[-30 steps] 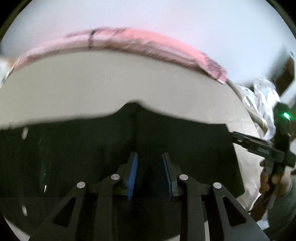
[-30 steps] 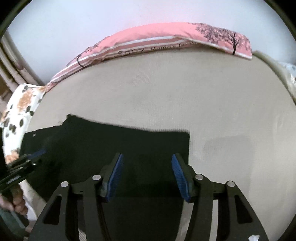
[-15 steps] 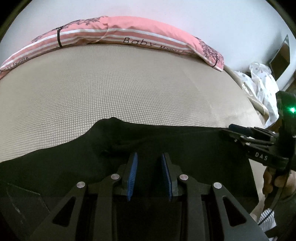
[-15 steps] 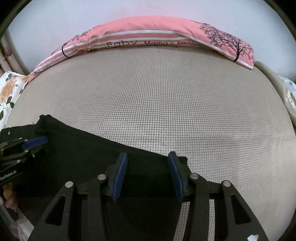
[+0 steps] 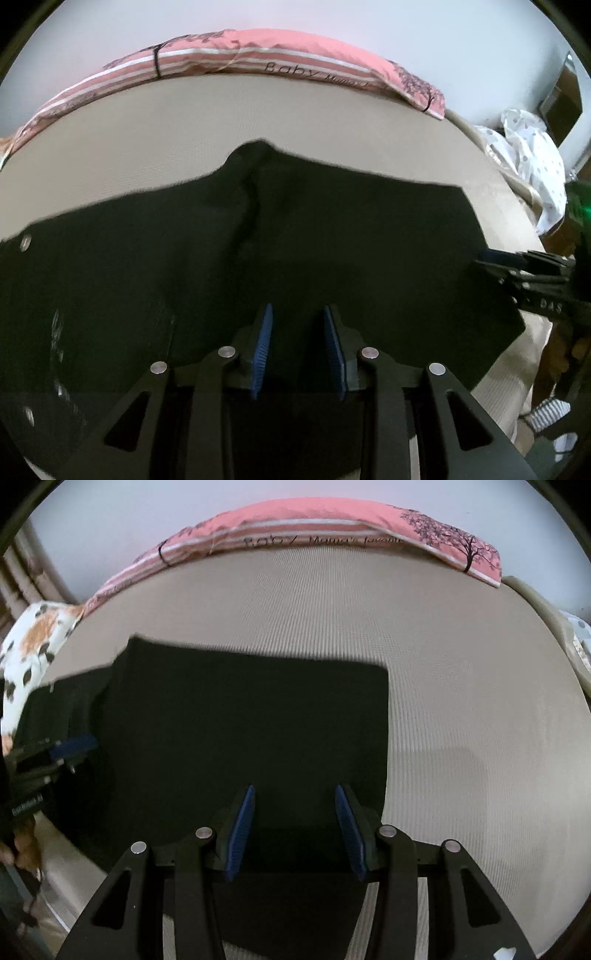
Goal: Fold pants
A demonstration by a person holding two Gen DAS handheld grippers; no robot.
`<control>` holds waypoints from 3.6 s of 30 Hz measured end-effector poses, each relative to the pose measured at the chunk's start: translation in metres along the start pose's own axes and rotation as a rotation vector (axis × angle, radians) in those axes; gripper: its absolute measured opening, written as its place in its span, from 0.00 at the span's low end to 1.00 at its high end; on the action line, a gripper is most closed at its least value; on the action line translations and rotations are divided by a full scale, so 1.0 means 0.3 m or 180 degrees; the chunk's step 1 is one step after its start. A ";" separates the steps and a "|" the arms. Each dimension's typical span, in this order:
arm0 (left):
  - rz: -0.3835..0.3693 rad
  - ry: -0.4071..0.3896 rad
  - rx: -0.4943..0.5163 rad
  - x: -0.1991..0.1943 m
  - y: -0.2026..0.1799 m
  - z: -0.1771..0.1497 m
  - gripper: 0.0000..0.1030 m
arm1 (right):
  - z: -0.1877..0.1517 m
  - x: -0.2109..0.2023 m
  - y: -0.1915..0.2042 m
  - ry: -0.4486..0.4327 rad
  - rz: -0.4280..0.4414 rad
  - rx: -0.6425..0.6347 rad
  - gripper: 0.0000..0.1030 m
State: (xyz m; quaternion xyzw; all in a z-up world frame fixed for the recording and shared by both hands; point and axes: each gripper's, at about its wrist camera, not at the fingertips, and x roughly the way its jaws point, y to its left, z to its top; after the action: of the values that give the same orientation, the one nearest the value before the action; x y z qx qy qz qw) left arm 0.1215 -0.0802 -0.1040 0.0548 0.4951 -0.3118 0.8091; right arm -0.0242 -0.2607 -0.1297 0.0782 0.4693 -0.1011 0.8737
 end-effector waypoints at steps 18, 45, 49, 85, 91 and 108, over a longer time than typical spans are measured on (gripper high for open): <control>0.0609 -0.0005 -0.0111 -0.116 -0.028 -0.116 0.52 | -0.103 -0.038 0.100 0.0066 -0.0098 -0.0117 0.51; -0.0067 -0.0325 -0.2526 -0.518 0.703 -0.380 0.59 | -0.037 0.040 0.558 0.0414 0.0840 -0.0750 0.56; -0.0306 -0.0362 -0.2725 -0.500 0.752 -0.419 0.59 | -0.035 0.035 0.580 0.0447 0.1138 -0.0647 0.64; -0.1083 -0.0528 -0.2621 -0.311 0.939 -0.350 0.57 | 0.006 0.051 0.501 0.0379 0.1024 -0.0099 0.64; -0.0689 -0.0421 -0.2432 -0.308 0.899 -0.314 0.25 | 0.016 0.012 0.431 0.0245 0.0995 0.0036 0.64; -0.0746 -0.0779 -0.1452 -0.514 0.273 0.101 0.21 | 0.019 -0.210 -0.014 -0.0324 0.0837 0.0734 0.64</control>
State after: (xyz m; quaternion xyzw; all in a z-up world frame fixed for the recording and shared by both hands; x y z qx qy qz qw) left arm 0.1418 0.0425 0.0219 -0.2244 0.4540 -0.2881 0.8128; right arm -0.0546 -0.2596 -0.0741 0.2334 0.3955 -0.0430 0.8873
